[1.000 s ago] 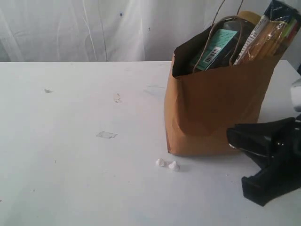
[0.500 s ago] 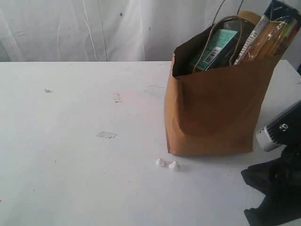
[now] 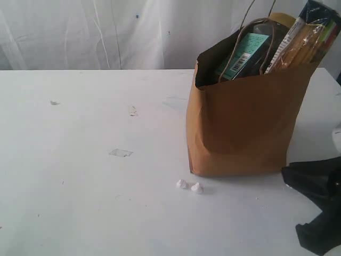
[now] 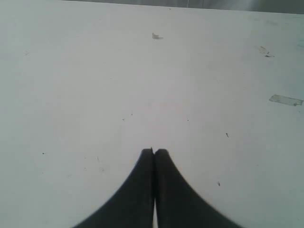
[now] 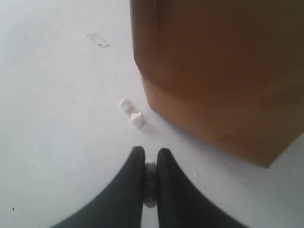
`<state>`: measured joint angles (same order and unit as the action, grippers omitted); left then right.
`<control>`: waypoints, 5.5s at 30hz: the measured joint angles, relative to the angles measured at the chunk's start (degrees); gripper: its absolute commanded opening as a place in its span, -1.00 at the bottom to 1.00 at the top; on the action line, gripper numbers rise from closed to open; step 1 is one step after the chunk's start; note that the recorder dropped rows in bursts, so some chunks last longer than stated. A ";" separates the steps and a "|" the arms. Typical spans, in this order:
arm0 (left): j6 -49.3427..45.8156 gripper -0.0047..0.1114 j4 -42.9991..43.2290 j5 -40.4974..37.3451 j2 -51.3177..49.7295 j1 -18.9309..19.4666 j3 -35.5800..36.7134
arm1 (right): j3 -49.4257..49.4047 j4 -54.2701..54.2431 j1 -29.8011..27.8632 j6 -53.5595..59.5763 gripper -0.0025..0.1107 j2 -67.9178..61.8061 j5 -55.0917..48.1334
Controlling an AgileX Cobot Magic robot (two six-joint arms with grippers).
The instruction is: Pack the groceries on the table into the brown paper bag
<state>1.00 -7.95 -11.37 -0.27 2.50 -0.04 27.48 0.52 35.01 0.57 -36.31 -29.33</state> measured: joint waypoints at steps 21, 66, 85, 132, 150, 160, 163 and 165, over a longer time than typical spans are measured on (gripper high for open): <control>0.00 -0.92 0.00 0.00 0.00 -1.85 0.00 | 47.66 12.93 -3.06 -22.42 -0.96 -23.50 -11.78; 0.00 -0.92 0.00 0.00 0.00 -3.06 0.00 | 62.77 -4.97 -16.05 5.67 -0.77 -50.42 -19.55; 0.00 -0.92 0.00 0.00 0.00 -3.06 0.00 | 62.77 -4.97 -16.05 8.98 -0.95 -43.46 -25.52; 0.00 -0.92 0.00 0.00 0.00 -3.06 0.00 | 11.43 -16.45 6.04 13.11 -0.18 -55.11 22.69; 0.00 -0.92 0.00 0.00 0.00 -3.06 0.00 | 16.53 -16.05 8.42 12.17 -0.96 -59.52 17.10; 0.00 -0.92 0.00 0.00 0.00 -3.06 0.00 | 2.47 -19.68 14.18 13.47 -0.96 -55.14 45.29; 0.00 -0.92 0.00 0.00 0.00 -3.06 0.00 | -2.27 -26.48 14.18 13.11 -0.96 -52.01 53.78; 0.00 -0.92 0.00 0.00 0.00 -3.06 0.00 | -5.57 -28.66 14.18 12.49 -0.96 -49.00 57.99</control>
<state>1.00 -7.95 -11.37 -0.27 -0.56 -0.04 21.91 -28.14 49.19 13.06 -85.32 28.66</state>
